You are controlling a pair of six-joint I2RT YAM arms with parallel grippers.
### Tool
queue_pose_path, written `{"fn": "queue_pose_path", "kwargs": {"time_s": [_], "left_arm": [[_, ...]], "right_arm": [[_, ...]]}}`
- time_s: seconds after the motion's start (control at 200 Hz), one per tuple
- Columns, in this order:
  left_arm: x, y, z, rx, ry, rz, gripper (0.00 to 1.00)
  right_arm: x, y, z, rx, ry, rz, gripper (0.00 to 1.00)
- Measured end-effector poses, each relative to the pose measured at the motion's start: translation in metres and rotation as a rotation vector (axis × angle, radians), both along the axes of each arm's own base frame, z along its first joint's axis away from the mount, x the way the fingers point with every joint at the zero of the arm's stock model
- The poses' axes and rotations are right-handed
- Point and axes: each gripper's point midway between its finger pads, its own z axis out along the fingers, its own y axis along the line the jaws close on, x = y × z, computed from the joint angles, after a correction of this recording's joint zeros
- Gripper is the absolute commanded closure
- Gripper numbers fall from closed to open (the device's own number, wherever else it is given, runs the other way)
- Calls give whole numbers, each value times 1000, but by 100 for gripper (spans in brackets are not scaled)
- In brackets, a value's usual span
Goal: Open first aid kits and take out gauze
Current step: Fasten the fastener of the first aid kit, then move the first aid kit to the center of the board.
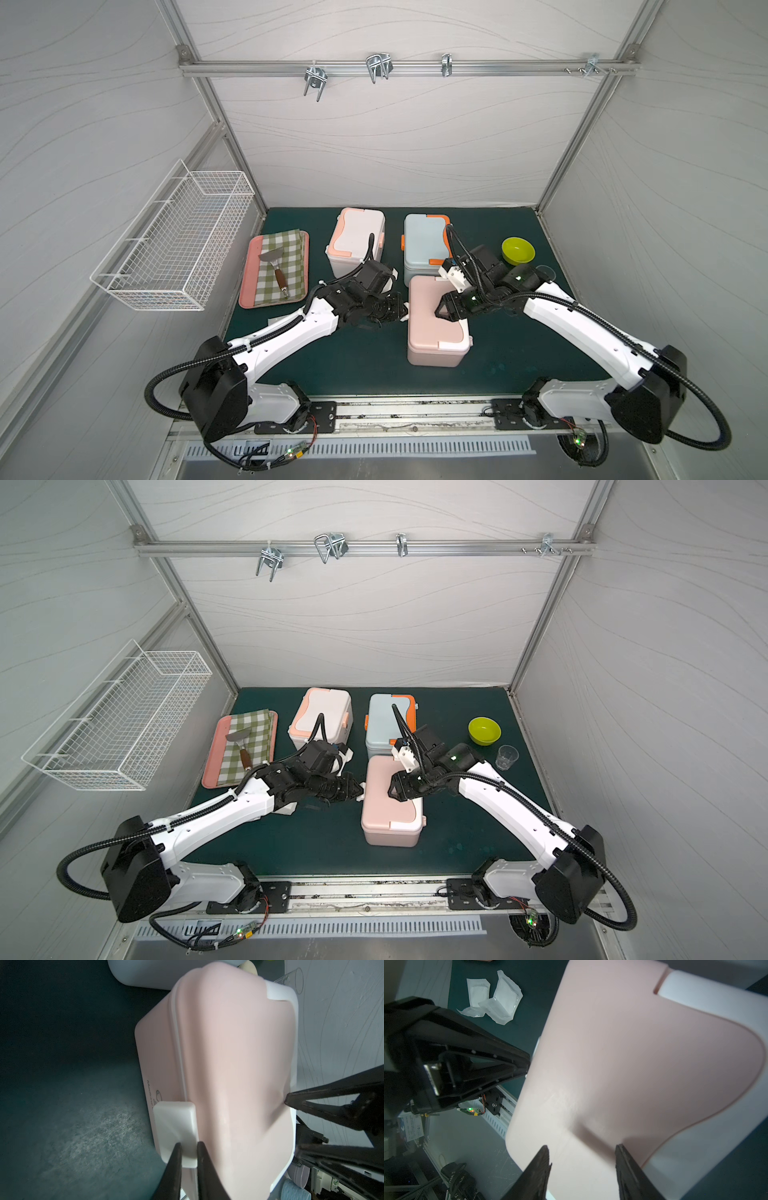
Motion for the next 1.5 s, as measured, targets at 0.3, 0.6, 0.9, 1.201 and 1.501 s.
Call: {"fn": "queue_pose_path", "kwargs": {"time_s": [0.3,0.6,0.9,1.201,1.501], "left_arm": [[2,-1,2,-11,-3,6,56],[-1,-3,8,-33,-1,4,33],[3,-18,1,-50,38,-25,33],[4,-37,-1,-60,50,-51,34],[5,-55,-1,-65,50,-52,34]], "right_arm": [[3,-7,4,-5,-19,-28,37],[20,-51,16,26,-64,-204,25],[5,-53,-14,22,44,-193,26],[1,-52,-23,21,86,-183,27],[6,-65,-30,-37,65,-224,1]]}}
